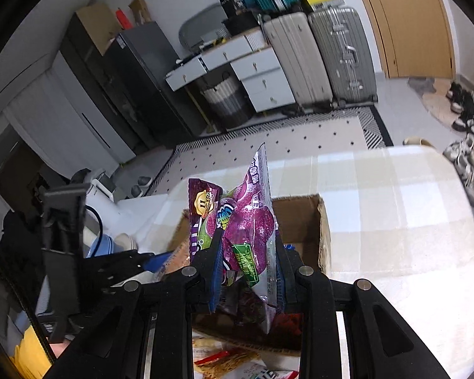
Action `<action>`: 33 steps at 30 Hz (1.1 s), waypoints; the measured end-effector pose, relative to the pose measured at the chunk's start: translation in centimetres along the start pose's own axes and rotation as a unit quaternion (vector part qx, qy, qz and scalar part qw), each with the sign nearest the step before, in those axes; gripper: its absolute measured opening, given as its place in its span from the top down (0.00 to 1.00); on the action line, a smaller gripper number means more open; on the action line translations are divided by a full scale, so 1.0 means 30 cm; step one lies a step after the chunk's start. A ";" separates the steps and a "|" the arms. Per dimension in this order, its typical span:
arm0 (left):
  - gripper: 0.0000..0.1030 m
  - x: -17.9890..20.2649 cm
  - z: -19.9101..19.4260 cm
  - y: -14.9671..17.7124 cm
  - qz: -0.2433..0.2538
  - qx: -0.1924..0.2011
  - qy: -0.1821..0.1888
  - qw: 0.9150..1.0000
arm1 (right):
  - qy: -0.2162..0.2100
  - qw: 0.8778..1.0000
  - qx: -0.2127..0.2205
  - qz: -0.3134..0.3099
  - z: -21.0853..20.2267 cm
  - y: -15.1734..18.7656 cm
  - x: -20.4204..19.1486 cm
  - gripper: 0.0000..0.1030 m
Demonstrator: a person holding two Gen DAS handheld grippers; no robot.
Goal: Organize snacks
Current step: 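Lower both packs into the box and open both grippers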
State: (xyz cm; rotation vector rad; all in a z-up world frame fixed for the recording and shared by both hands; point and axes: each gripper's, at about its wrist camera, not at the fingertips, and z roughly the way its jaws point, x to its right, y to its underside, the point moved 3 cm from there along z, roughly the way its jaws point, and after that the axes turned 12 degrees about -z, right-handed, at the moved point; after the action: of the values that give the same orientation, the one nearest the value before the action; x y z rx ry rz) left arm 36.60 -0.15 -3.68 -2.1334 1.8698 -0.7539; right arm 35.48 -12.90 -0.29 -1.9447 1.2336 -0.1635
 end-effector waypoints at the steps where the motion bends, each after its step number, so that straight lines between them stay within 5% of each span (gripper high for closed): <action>1: 0.67 0.000 0.010 -0.002 0.002 -0.001 -0.001 1.000 | 0.002 1.000 -0.006 0.001 0.016 0.003 0.009 0.74; 14: 0.67 -0.034 0.144 -0.006 0.020 -0.026 0.004 0.999 | 0.010 0.999 -0.042 -0.015 0.098 0.053 0.017 0.74; 33: 0.67 -0.067 0.068 0.022 0.021 -0.013 -0.015 1.000 | 0.013 0.997 -0.072 -0.025 0.107 0.083 -0.014 0.74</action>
State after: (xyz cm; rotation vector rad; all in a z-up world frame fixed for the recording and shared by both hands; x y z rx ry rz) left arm 36.91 1.34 -6.20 -2.1032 1.9123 -0.6871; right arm 35.13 -11.26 -4.02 -2.1039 1.2435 -0.1294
